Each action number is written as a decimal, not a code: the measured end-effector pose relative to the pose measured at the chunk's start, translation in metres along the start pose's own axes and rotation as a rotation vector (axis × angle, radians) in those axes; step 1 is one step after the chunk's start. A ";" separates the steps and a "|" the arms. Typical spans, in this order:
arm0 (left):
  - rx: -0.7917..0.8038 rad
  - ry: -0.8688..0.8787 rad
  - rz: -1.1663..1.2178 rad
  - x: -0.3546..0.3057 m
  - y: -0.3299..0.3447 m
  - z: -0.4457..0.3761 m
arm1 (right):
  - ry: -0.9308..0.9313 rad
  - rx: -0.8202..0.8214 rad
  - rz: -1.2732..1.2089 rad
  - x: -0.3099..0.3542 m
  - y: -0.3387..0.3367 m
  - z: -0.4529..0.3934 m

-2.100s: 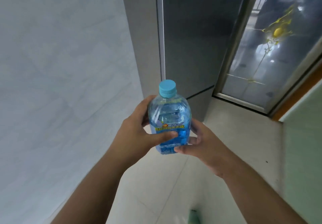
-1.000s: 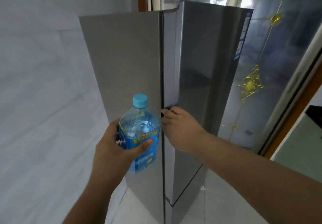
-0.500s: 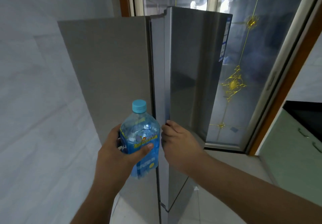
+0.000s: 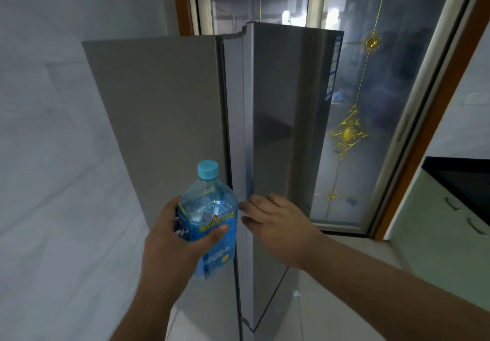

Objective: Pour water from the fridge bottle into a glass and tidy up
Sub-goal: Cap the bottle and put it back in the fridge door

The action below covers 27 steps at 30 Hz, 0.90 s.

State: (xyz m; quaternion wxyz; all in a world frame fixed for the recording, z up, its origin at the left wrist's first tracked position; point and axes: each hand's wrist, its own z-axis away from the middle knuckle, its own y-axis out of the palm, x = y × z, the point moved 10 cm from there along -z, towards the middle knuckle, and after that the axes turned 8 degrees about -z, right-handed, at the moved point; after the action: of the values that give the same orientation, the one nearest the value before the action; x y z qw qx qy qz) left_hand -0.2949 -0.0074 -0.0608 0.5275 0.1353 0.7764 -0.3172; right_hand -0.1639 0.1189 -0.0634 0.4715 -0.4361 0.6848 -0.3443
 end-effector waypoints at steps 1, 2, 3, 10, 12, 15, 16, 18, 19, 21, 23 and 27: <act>-0.002 -0.006 0.006 0.000 0.000 0.000 | -0.008 0.014 0.020 0.001 0.004 -0.001; -0.003 -0.011 0.012 0.000 0.000 0.000 | -0.018 0.038 0.045 0.001 0.011 -0.002; -0.007 -0.013 0.014 -0.001 0.001 0.001 | -0.013 0.082 0.057 0.000 0.018 -0.003; -0.022 0.011 -0.001 -0.007 -0.001 0.006 | 0.086 0.101 0.057 0.000 0.017 -0.008; -0.027 0.013 0.005 -0.008 -0.001 0.008 | 0.111 0.116 0.087 0.000 0.017 -0.006; -0.031 0.022 0.015 -0.011 -0.005 0.011 | 0.134 0.149 0.098 0.001 0.018 0.001; -0.030 0.029 0.019 -0.013 -0.007 0.011 | 0.138 0.133 0.103 0.000 0.015 0.006; -0.031 0.040 0.033 -0.014 -0.011 0.012 | 0.140 0.082 0.112 -0.004 0.004 0.020; -0.029 0.042 0.041 -0.013 -0.011 0.012 | 0.147 0.058 0.120 -0.004 -0.001 0.031; -0.010 0.042 0.049 -0.011 -0.006 0.014 | 0.179 0.041 0.124 -0.002 -0.012 0.050; 0.014 0.043 0.058 -0.011 0.002 0.015 | 0.251 0.047 0.061 0.000 -0.018 0.058; 0.082 0.075 0.067 -0.023 0.029 0.012 | 0.443 0.096 -0.135 -0.010 -0.015 0.053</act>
State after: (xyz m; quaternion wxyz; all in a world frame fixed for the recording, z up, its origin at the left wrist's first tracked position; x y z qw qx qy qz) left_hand -0.2611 0.0097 -0.0526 0.5023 0.1947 0.7771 -0.3254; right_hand -0.1081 0.1194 -0.0639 0.3058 -0.3717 0.7239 -0.4943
